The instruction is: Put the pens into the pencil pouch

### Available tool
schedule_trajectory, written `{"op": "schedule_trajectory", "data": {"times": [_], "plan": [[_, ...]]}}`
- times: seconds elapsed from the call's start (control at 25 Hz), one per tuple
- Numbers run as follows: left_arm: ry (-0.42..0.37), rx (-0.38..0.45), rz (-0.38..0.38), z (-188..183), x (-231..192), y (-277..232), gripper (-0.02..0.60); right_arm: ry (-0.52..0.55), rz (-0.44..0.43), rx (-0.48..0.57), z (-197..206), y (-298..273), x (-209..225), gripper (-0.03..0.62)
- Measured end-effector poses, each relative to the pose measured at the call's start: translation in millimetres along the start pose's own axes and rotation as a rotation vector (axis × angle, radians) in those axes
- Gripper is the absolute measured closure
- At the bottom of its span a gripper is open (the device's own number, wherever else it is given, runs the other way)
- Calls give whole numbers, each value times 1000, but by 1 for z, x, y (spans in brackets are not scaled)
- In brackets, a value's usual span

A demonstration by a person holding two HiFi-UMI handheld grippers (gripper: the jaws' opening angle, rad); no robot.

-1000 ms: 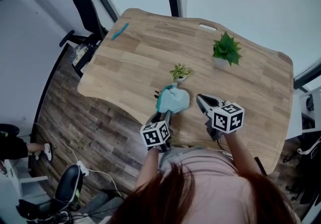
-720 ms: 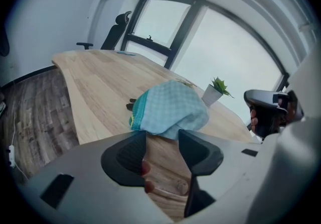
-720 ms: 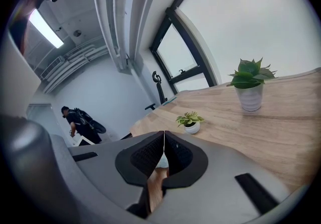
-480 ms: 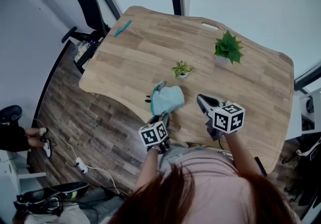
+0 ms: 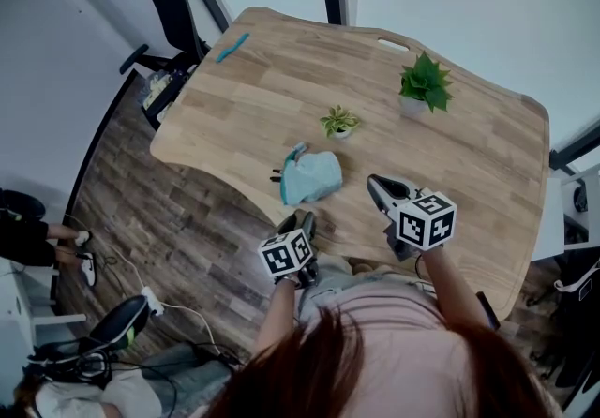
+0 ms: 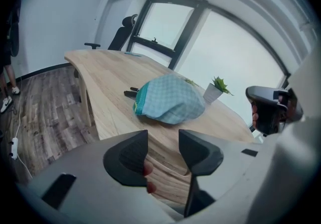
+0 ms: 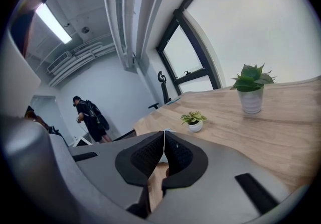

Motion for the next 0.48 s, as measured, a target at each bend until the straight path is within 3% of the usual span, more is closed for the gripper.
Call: {"op": "schedule_trajectory", "data": {"times": [0.2, 0.48], "plan": [[-56, 89, -2, -4, 19, 20, 472, 77, -4, 27, 1, 13, -5, 592], [-141, 165, 29, -5, 45, 43, 486, 150, -15, 77, 5, 35, -10, 594]]}}
Point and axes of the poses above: the fingertips, and each gripper's own axes: y backward along the fingers, x to its right, z out of its underside, the point moved 10 cm from there along y, backward along the fingers, and after that the axes turned 2 degrees about y, right-handed, at the moved point
